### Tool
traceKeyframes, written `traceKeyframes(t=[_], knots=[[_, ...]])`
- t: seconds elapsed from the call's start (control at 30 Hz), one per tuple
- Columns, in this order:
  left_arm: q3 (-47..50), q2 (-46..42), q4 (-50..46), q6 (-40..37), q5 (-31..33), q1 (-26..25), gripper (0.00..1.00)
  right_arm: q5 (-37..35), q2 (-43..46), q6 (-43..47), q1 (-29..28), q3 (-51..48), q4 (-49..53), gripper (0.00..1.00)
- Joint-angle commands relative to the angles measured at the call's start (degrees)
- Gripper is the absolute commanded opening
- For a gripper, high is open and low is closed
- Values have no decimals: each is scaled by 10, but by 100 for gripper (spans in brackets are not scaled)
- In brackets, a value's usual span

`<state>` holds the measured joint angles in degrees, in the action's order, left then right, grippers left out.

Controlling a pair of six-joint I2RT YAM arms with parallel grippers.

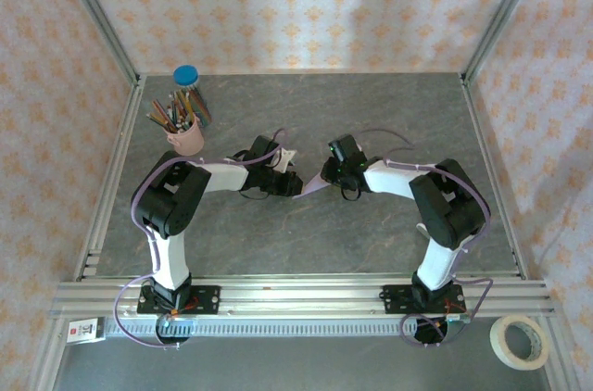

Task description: Fold a paper plane with a square sheet of paper (pick it up from the middle)

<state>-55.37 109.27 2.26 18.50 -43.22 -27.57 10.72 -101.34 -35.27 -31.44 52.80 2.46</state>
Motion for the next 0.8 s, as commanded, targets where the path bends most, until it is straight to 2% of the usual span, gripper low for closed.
traceKeyframes(t=[0.0, 0.13, 0.27, 0.47, 0.57, 0.77], knots=[[18, 53, -48, -7, 56, -2, 14, -12, -30, 14, 7, -9, 23, 32], [9, 36, -53, -2, 53, -2, 15, -4, -44, 41, 7, 8, 40, 32], [-6, -26, -57, 15, 80, -2, 16, 0, -60, 76, 7, 26, 63, 32], [-13, -89, -50, 36, 132, -1, 28, -1, -76, 121, 8, 50, 89, 32], [-11, -93, -27, 46, 104, -2, 29, 8, -79, 129, 8, 57, 91, 31], [-16, -72, 25, 68, 24, -17, 21, 22, -86, 128, 10, 60, 91, 28]])
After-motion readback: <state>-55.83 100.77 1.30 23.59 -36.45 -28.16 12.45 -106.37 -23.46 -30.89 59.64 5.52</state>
